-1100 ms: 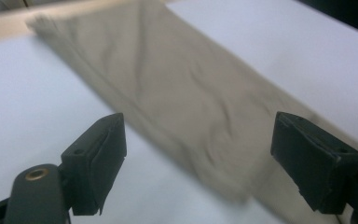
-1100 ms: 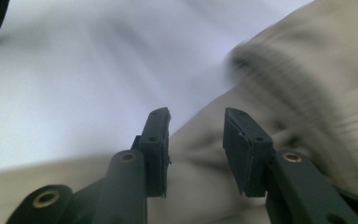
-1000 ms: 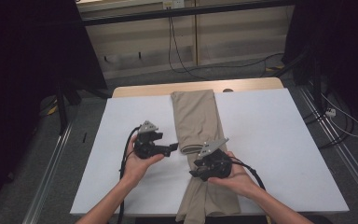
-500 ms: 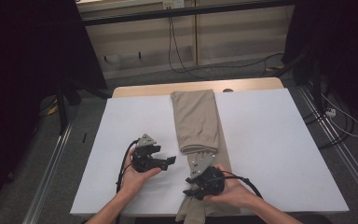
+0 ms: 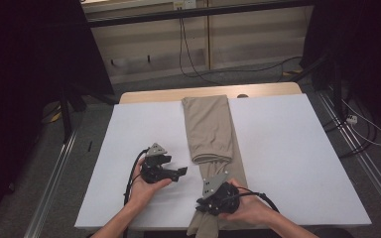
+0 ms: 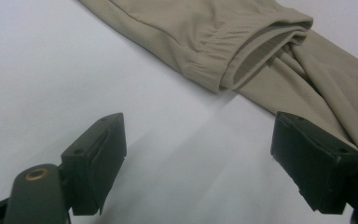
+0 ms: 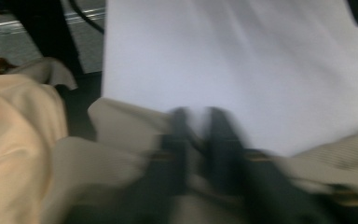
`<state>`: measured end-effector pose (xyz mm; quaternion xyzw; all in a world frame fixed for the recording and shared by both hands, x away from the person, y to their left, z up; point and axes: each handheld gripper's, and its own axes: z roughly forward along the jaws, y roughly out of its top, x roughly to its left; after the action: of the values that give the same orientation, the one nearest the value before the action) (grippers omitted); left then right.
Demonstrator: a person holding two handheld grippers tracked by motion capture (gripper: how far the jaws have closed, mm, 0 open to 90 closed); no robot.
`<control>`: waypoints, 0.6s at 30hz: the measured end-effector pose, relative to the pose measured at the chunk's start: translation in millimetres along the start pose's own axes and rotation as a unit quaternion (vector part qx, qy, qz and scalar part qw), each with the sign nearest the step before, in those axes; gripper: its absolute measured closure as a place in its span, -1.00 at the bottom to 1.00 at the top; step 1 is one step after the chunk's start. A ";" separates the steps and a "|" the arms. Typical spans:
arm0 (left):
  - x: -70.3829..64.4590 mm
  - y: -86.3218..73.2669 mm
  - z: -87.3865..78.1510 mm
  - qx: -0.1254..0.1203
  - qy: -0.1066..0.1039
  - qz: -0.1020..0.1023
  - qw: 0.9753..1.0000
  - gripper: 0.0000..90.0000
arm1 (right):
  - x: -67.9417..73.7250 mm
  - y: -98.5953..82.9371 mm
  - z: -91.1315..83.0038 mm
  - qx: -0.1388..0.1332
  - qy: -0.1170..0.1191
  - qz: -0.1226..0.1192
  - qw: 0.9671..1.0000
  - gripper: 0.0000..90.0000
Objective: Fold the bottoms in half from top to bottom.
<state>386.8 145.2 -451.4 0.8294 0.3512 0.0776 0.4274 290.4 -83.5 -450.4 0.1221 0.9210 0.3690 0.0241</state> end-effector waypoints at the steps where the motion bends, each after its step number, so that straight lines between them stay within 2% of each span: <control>1: -0.4 -0.1 0.4 0.002 0.000 -0.002 1.000 -0.59 | -0.3 0.1 0.6 -0.003 -0.002 0.009 1.000 1.00; 3: -0.5 -0.3 1.0 0.001 0.000 -0.002 1.000 -0.59 | -1.8 0.2 0.1 -0.009 -0.011 0.021 1.000 1.00; 5: -0.5 -0.2 0.5 -0.002 0.002 -0.003 1.000 -0.59 | -7.1 1.7 -4.7 -0.031 -0.015 0.038 0.999 1.00; 8: 0.9 0.3 -0.6 -0.010 0.005 -0.010 1.000 -0.59 | -17.7 8.6 -21.6 -0.080 -0.039 0.071 0.993 1.00; 12: 4.8 2.4 -2.7 -0.024 0.012 -0.017 0.999 -0.53 | -35.6 19.1 -48.6 -0.133 -0.096 0.092 0.982 1.00; 16: 6.0 2.2 -4.5 -0.025 0.013 -0.019 0.999 -0.49 | -59.9 30.2 -73.3 -0.179 -0.141 0.115 0.967 1.00; 18: 5.8 2.3 -5.2 -0.027 0.011 -0.020 0.999 -0.47 | -75.4 34.8 -84.2 -0.198 -0.167 0.129 0.957 1.00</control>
<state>390.1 151.4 -447.4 0.8099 0.3697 0.0874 0.4470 359.4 -134.3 -368.8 0.2928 0.7890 0.5180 0.1529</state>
